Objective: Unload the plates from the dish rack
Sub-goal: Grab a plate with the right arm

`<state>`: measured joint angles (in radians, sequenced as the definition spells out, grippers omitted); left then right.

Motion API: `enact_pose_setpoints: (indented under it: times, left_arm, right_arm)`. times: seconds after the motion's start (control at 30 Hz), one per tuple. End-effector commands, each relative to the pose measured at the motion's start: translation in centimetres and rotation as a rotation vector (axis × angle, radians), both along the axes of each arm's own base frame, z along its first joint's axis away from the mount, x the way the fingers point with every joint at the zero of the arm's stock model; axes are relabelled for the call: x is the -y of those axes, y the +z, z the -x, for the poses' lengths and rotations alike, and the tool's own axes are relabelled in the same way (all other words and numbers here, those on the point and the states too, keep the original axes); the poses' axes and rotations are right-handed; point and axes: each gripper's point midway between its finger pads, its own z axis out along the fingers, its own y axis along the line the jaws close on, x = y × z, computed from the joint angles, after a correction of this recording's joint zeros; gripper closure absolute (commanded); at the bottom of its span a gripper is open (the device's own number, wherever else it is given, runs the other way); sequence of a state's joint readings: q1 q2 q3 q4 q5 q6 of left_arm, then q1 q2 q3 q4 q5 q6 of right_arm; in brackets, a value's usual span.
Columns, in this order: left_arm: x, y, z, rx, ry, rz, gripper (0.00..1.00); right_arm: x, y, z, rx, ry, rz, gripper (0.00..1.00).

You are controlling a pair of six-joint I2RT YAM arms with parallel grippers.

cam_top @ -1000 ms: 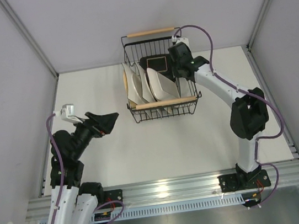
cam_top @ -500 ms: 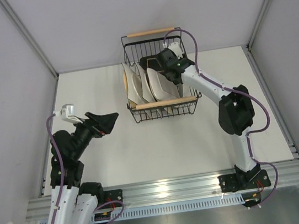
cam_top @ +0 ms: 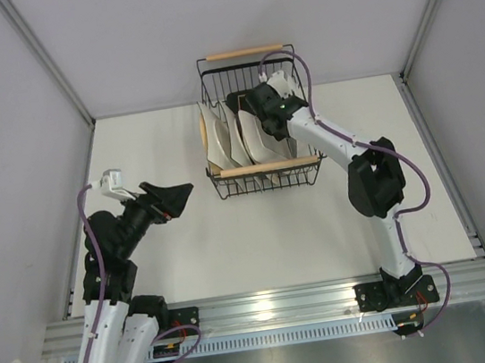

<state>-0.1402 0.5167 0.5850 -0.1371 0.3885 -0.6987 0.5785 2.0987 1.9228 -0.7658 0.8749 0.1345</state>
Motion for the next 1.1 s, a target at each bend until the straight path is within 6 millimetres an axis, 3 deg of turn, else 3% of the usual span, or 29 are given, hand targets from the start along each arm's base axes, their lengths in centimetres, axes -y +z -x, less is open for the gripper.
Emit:
enact_pose_setpoints:
  times: [0.0,0.07,0.53,0.73,1.07]
  left_arm:
    - [0.2,0.6,0.0,0.030,-0.011,0.008,0.00]
    - [0.2,0.6,0.0,0.028,-0.011,0.008,0.00]
    - [0.2,0.6,0.0,0.035,-0.008,0.005,0.00]
    - [0.2,0.6,-0.1,0.034,-0.008,0.006,0.00]
    - [0.2,0.7,-0.1,0.037,-0.010,0.008,0.00]
  right_arm:
    - [-1.1,1.9,-0.3,0.035,0.021,0.050,0.93]
    - [-1.1,2.7,-0.2,0.051,0.014,0.078,1.00]
    - [0.8,10.1,0.1,0.204,-0.057,0.177,1.00]
    - [0.9,13.4,0.6,0.274,-0.050,0.125,1.00]
    - [1.5,17.2,2.1,0.347,-0.045,0.047,1.00]
